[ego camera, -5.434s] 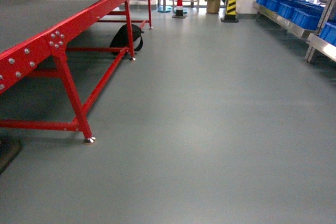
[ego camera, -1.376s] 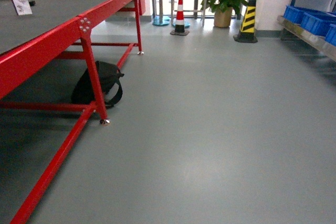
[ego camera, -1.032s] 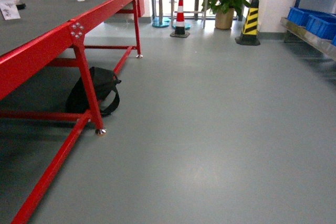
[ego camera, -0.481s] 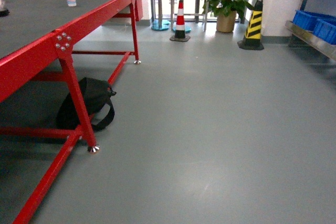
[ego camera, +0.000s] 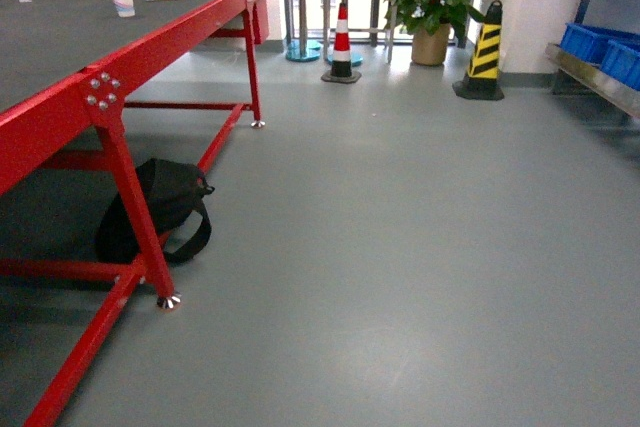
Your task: Sort blue parts and orange caps into right shelf containers
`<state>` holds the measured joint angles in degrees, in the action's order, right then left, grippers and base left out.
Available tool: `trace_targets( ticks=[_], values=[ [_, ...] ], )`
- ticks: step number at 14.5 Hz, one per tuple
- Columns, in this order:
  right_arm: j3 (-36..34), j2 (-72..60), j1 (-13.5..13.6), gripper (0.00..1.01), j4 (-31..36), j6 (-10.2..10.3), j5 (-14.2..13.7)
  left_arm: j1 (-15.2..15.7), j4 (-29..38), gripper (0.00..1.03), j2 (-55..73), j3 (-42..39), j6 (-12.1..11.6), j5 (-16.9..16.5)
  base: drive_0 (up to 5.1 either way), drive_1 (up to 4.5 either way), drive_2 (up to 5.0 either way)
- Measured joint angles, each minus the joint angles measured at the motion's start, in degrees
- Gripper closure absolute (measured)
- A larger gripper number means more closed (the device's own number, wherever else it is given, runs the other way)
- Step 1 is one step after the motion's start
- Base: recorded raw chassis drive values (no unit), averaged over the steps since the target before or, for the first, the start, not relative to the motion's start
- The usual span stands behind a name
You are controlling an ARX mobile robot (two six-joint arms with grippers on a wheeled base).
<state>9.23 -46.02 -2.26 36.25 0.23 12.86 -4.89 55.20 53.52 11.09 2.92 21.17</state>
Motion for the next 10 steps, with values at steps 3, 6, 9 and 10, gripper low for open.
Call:
trace_targets(
  ticks=[3, 6, 9, 10],
  values=[
    [0.0, 0.0, 0.0, 0.57, 0.3, 0.0, 0.0, 0.0, 0.0, 0.56, 0.0, 0.0, 0.0, 0.0, 0.0, 4.28, -4.2],
    [0.0, 0.0, 0.0, 0.57, 0.2, 0.0, 0.1, 0.0, -0.1, 0.56, 0.0, 0.0, 0.0, 0.1, 0.0, 4.27, -4.2],
    [0.0, 0.0, 0.0, 0.57, 0.2, 0.0, 0.1, 0.0, 0.0, 0.56, 0.0, 0.0, 0.0, 0.0, 0.1, 4.38, -4.1],
    [0.0, 0.0, 0.0, 0.57, 0.0, 0.0, 0.1, 0.0, -0.1, 0.56, 0.0, 0.0, 0.0, 0.0, 0.2, 4.42, -4.1]
  ],
)
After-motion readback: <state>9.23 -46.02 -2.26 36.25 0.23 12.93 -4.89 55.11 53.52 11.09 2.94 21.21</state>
